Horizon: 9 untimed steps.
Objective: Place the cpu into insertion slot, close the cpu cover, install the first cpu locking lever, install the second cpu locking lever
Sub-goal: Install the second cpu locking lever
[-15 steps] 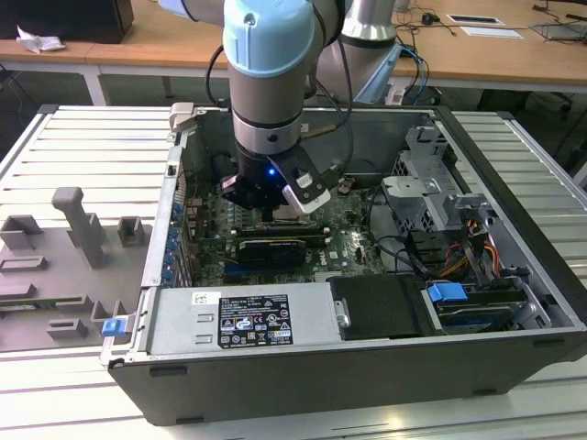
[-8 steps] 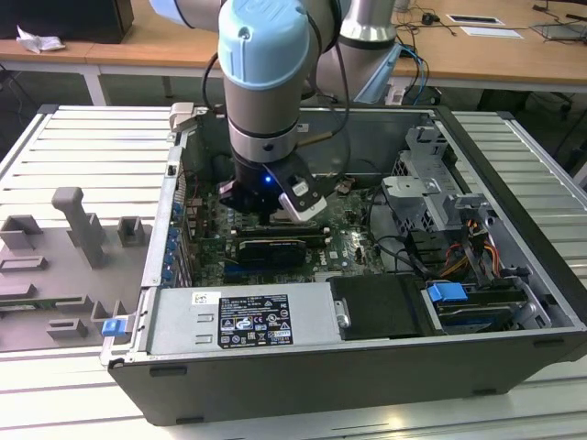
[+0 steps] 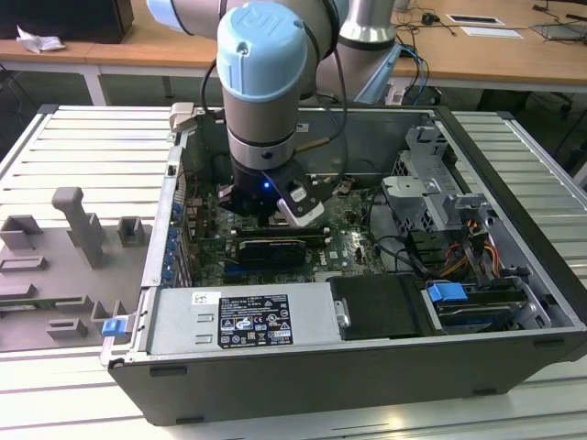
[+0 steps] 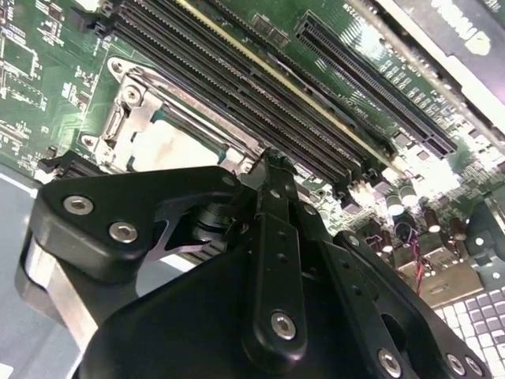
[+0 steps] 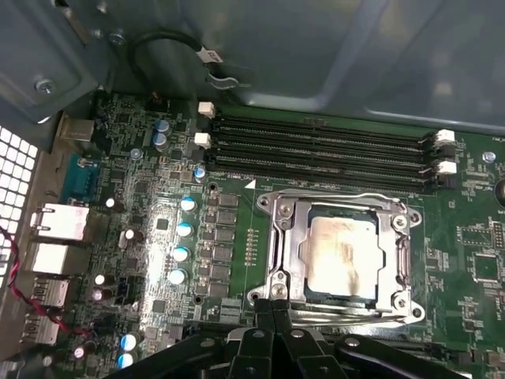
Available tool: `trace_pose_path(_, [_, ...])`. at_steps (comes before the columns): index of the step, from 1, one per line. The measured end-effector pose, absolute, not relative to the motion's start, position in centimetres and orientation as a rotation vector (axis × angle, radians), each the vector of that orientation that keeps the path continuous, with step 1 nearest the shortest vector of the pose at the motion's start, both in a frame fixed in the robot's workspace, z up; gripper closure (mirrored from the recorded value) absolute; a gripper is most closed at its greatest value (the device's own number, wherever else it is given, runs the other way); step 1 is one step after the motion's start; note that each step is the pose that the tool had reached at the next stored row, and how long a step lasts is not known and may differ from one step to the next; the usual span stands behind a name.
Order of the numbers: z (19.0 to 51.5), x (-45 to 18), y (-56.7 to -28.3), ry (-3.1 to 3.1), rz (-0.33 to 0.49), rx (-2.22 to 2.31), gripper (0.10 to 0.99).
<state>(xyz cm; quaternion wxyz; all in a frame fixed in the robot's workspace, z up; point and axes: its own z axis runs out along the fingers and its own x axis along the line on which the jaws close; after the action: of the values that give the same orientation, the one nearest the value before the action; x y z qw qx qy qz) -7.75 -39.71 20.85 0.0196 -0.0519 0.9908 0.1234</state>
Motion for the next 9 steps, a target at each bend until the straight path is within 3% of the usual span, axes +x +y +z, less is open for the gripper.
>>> trace_pose_path(9, [20.02, -7.98, -40.11, 3.059, 0.472, -0.16, 0.98])
